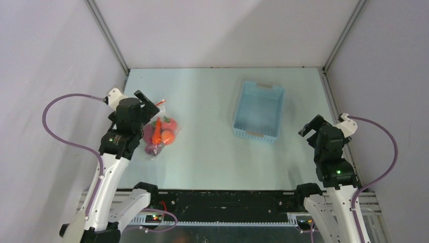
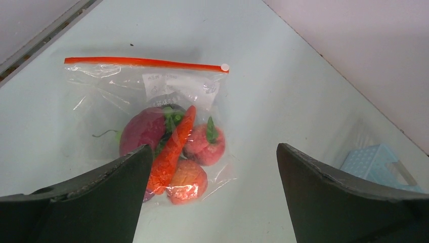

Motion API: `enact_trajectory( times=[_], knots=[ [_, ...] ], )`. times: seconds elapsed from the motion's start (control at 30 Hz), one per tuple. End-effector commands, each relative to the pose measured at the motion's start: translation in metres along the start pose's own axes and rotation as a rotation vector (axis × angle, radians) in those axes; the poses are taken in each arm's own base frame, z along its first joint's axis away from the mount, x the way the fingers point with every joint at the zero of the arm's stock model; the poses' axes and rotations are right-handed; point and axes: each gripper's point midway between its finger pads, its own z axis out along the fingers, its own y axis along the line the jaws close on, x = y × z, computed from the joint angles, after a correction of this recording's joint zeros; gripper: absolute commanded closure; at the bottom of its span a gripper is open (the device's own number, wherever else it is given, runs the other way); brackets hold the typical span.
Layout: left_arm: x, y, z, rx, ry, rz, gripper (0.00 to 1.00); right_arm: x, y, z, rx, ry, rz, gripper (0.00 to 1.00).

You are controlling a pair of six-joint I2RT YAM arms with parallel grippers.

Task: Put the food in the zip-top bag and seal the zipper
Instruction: Reset both arms

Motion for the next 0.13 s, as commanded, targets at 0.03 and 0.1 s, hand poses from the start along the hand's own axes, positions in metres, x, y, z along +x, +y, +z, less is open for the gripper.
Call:
enact_trajectory(
  times=[0.03, 0.1],
  knots=[
    [-0.0034, 0.0055, -0.0015, -0.007, -0.026, -0.002, 0.00, -0.0100, 0.0014, 0.0006, -0.006, -0.045, 0.001, 0.01],
    [-0.0034, 0.0059, -0.0019, -0.008, -0.027, -0.004, 0.00, -0.0111, 0.0017, 0.0001, -0.009, -0.049, 0.004, 0.01]
  ],
)
